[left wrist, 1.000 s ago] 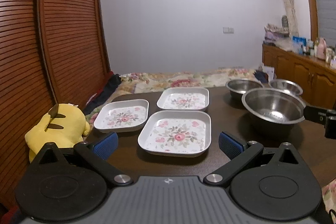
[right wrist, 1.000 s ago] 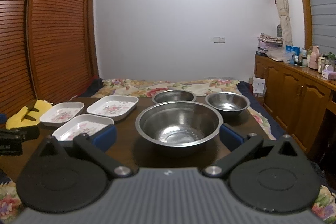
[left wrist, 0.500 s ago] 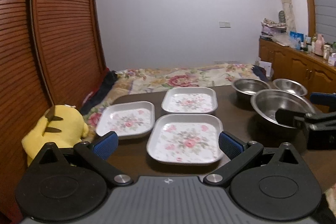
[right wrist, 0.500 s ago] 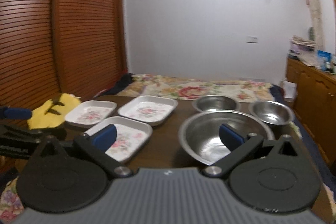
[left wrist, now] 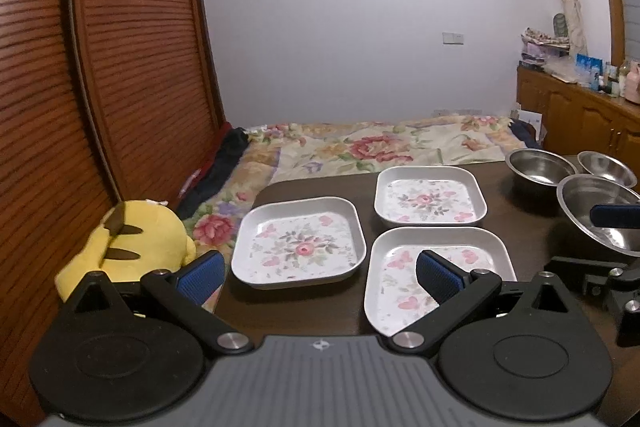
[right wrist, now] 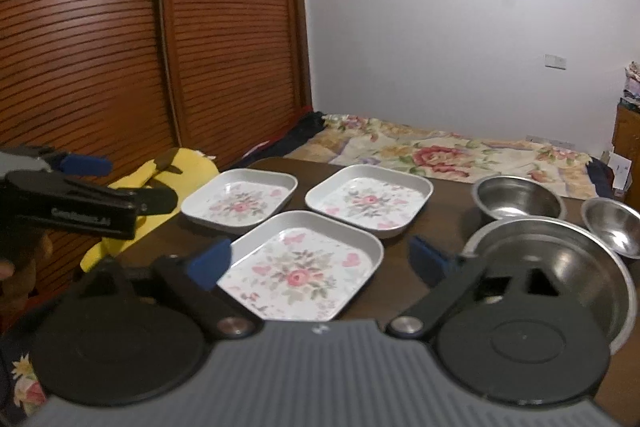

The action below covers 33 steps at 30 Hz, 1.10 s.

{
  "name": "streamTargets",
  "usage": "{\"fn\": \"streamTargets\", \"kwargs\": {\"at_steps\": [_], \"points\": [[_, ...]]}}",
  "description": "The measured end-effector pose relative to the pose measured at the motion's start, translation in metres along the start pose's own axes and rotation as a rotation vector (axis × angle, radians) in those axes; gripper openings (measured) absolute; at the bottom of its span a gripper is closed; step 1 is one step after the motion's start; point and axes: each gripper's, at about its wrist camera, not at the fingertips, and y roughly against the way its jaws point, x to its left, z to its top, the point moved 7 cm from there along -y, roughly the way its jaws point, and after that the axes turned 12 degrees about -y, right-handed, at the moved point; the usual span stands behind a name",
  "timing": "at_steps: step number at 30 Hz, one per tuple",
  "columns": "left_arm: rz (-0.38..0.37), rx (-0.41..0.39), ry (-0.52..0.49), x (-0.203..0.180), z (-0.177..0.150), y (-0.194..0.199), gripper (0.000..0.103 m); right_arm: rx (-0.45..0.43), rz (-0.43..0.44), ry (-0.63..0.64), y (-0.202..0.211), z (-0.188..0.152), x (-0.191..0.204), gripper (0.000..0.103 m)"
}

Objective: Organize plates and bowls

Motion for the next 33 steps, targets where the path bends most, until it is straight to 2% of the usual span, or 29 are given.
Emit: {"fn": "streamTargets", "kwargs": {"at_steps": [8, 10, 14, 20, 24, 29, 31, 33], "points": [[-0.126, 0.036, 0.009, -0.007, -0.010, -0.025, 0.083, 0.053, -0.034, 0.026, -0.028, -0.008, 0.003, 0.088], [-0.149, 0.058, 0.001, -0.011, -0.015, -0.036, 0.070, 0.071, -0.043, 0.023, -0.036, -0.012, 0.001, 0.085], [-0.208, 0.072, 0.016, -0.016, -0.019, -0.049, 0.061, 0.117, -0.059, -0.019, -0.052, -0.017, -0.006, 0.073], [-0.210, 0.116, -0.014, -0.023, -0.025, -0.069, 0.053, 0.124, -0.107, 0.001, -0.060, -0.022, -0.010, 0.064], [-0.215, 0.143, -0.026, -0.025, -0.030, -0.081, 0.038, 0.132, -0.132, 0.014, -0.064, -0.026, -0.014, 0.059], [-0.204, 0.156, -0.027, -0.024, -0.031, -0.091, 0.037, 0.140, -0.149, 0.010, -0.068, -0.029, -0.016, 0.056], [-0.221, 0.163, -0.029, -0.027, -0.030, -0.094, 0.037, 0.139, -0.176, 0.009, -0.070, -0.029, -0.017, 0.056], [-0.223, 0.170, -0.037, -0.029, -0.030, -0.098, 0.033, 0.138, -0.198, -0.007, -0.073, -0.029, -0.021, 0.056]]}}
